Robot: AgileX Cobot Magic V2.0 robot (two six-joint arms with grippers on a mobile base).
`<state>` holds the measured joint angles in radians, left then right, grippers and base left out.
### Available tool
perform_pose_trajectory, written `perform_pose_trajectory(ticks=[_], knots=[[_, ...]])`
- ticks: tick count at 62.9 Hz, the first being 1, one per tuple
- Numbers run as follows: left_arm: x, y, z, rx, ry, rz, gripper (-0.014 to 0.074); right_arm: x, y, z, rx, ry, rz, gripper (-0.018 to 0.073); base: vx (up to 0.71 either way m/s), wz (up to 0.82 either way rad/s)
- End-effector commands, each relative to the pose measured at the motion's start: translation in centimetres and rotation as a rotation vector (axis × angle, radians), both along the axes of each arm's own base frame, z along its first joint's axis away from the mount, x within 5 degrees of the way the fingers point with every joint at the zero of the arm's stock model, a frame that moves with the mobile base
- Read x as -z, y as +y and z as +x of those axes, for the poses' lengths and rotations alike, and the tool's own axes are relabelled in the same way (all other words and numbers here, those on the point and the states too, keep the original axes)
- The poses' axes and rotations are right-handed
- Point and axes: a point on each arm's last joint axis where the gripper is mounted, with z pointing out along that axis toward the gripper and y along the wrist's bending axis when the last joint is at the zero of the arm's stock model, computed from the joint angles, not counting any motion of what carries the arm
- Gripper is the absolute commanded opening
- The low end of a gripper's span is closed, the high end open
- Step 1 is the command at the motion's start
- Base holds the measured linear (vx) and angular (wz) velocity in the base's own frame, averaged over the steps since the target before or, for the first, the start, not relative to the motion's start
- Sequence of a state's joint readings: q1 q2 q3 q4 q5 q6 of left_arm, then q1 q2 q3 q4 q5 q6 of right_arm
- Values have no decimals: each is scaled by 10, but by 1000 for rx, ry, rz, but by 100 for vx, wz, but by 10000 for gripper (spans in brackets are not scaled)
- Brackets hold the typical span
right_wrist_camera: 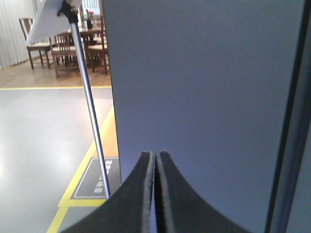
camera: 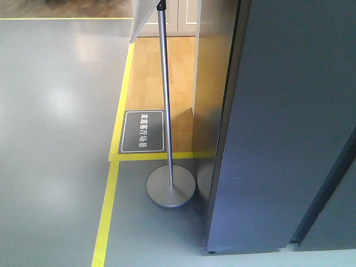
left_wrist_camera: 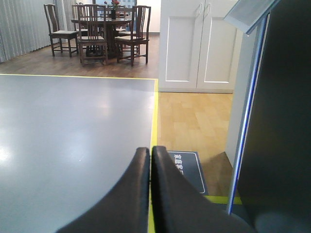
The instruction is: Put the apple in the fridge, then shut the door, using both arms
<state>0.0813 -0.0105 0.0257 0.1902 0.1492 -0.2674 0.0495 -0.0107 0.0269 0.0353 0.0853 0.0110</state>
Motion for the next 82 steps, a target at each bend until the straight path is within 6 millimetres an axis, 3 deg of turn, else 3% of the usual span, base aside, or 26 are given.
perform_pose_trajectory(ticks=[1, 82], knots=[[3, -1, 0, 16, -49, -1, -8, -5, 0, -1, 4, -110, -19, -3, 0, 0], [4, -1, 0, 16, -46, -1, -8, -9, 0, -1, 5, -149, -16, -3, 0, 0]])
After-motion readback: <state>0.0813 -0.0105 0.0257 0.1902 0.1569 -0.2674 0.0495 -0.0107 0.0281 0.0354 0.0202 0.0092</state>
